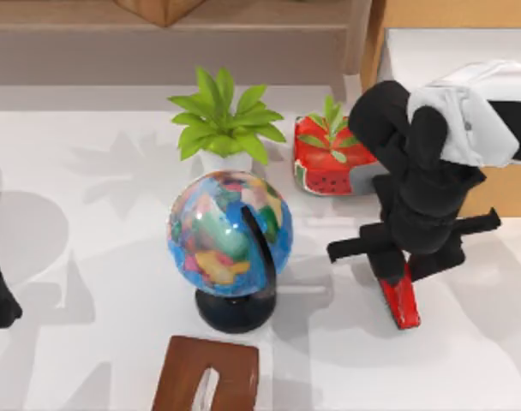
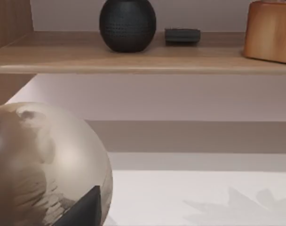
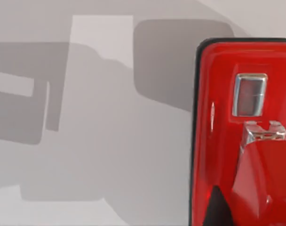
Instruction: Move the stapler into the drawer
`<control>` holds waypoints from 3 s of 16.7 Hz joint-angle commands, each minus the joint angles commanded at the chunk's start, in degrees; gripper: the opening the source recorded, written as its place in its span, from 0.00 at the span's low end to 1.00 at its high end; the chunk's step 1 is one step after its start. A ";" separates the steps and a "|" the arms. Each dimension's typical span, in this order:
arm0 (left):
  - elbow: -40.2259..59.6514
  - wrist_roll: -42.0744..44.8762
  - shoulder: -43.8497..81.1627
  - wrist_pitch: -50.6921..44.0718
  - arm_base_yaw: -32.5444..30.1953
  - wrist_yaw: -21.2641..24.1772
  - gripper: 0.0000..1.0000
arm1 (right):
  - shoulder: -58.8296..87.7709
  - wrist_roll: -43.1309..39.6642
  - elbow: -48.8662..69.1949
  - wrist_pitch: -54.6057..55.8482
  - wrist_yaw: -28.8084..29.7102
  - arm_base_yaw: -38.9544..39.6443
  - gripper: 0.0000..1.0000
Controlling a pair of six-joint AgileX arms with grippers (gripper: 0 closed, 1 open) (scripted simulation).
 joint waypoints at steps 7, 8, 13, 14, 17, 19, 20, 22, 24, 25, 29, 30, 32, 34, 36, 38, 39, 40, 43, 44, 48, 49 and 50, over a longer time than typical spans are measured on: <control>0.00 0.00 0.00 0.00 0.00 0.00 1.00 | -4.12 -1.16 5.84 -2.16 -0.84 -0.95 0.00; 0.00 0.00 0.00 0.00 0.00 0.00 1.00 | -4.94 -1.60 7.92 -2.83 -1.20 -0.99 0.00; 0.00 0.00 0.00 0.00 0.00 0.00 1.00 | -6.04 -4.15 20.57 -6.29 -2.43 -2.98 0.00; 0.00 0.00 0.00 0.00 0.00 0.00 1.00 | -5.46 -4.70 23.31 -6.99 -2.41 -4.04 0.00; 0.00 0.00 0.00 0.00 0.00 0.00 1.00 | -2.27 -6.40 31.45 -9.24 -1.98 -8.09 0.00; 0.00 0.00 0.00 0.00 0.00 0.00 1.00 | 0.85 -7.52 36.59 -10.95 -1.48 -11.18 0.00; 0.00 0.00 0.00 0.00 0.00 0.00 1.00 | 2.69 -8.07 38.99 -11.91 -1.20 -12.76 0.00; 0.00 0.00 0.00 0.00 0.00 0.00 1.00 | 6.81 -9.10 43.37 -14.01 -0.64 -15.82 0.00; 0.00 0.00 0.00 0.00 0.00 0.00 1.00 | 11.42 -10.03 47.11 -16.36 -0.17 -18.60 0.00; 0.00 0.00 0.00 0.00 0.00 0.00 1.00 | 13.86 -10.45 48.72 -17.63 0.01 -19.82 0.00; 0.00 0.00 0.00 0.00 0.00 0.00 1.00 | 23.45 -11.65 53.84 -22.80 0.25 -23.17 0.00; 0.00 0.00 0.00 0.00 0.00 0.00 1.00 | 25.56 -11.80 54.91 -23.98 0.17 -23.60 0.00; 0.00 0.00 0.00 0.00 0.00 0.00 1.00 | 29.04 -11.91 56.79 -26.12 -0.13 -24.01 0.00; 0.00 0.00 0.00 0.00 0.00 0.00 1.00 | 31.18 -11.86 58.16 -27.74 -0.46 -24.13 0.00; 0.00 0.00 0.00 0.00 0.00 0.00 1.00 | 32.01 -11.80 58.79 -28.50 -0.63 -24.16 0.00; 0.00 0.00 0.00 0.00 0.00 0.00 1.00 | 32.01 -11.80 58.79 -28.50 -0.63 -24.16 0.00; 0.00 0.00 0.00 0.00 0.00 0.00 1.00 | 32.01 -11.80 58.79 -28.50 -0.63 -24.16 0.00; 0.00 0.00 0.00 0.00 0.00 0.00 1.00 | 32.01 -11.80 58.79 -28.50 -0.63 -24.16 0.00; 0.00 0.00 0.00 0.00 0.00 0.00 1.00 | 31.30 -11.38 58.94 -28.13 -0.16 -23.72 0.00; 0.00 0.00 0.00 0.00 0.00 0.00 1.00 | 30.26 -10.88 59.30 -27.89 0.42 -23.51 0.00; 0.00 0.00 0.00 0.00 0.00 0.00 1.00 | 24.67 -7.96 60.39 -27.97 1.97 -22.46 0.00; 0.00 0.00 0.00 0.00 0.00 0.00 1.00 | 23.38 -7.28 60.54 -27.94 1.95 -22.28 0.00; 0.00 0.00 0.00 0.00 0.00 0.00 1.00 | 22.22 -6.75 60.69 -27.73 1.84 -22.22 0.00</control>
